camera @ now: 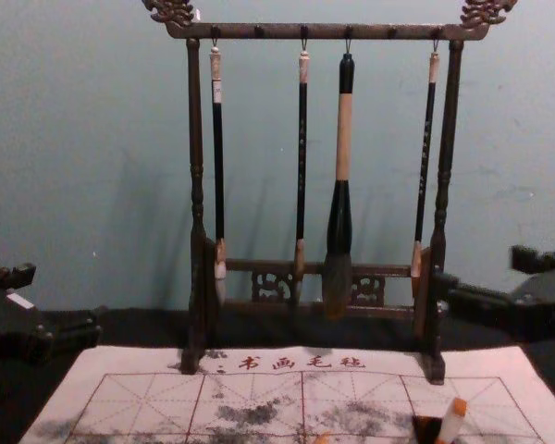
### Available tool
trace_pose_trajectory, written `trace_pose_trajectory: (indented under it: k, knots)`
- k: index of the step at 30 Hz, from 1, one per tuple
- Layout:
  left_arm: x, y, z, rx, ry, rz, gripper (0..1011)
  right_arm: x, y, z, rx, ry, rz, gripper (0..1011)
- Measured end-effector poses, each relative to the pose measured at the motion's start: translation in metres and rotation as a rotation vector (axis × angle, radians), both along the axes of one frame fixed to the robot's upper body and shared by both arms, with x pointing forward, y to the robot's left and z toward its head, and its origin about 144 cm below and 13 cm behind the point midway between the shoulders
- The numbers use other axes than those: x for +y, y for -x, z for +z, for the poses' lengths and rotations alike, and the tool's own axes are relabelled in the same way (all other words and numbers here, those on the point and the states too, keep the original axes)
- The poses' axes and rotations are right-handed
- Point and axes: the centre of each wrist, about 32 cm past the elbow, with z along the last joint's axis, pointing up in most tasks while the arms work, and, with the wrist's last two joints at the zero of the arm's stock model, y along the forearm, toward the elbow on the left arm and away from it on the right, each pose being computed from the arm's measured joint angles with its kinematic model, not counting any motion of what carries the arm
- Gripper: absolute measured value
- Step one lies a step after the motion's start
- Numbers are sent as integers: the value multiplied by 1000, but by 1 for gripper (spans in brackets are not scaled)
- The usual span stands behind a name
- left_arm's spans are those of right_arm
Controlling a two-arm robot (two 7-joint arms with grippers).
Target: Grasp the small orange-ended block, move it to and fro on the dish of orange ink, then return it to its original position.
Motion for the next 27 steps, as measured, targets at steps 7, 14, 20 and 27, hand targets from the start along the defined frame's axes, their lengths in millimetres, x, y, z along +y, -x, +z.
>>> trace_pose_trajectory:
  k: [7,14,20,27]
  knots:
    - [0,0,0,0,0,0,1001,-11,10,-28,-19,31,-120,1000]
    - [0,0,0,0,0,0,1001,-15,17,-56,15,49,-195,1002]
    - [0,0,0,0,0,0,1001,-16,18,-65,38,70,-203,1000]
    - [0,0,0,0,0,0,1002,-16,18,-64,34,68,-203,1000]
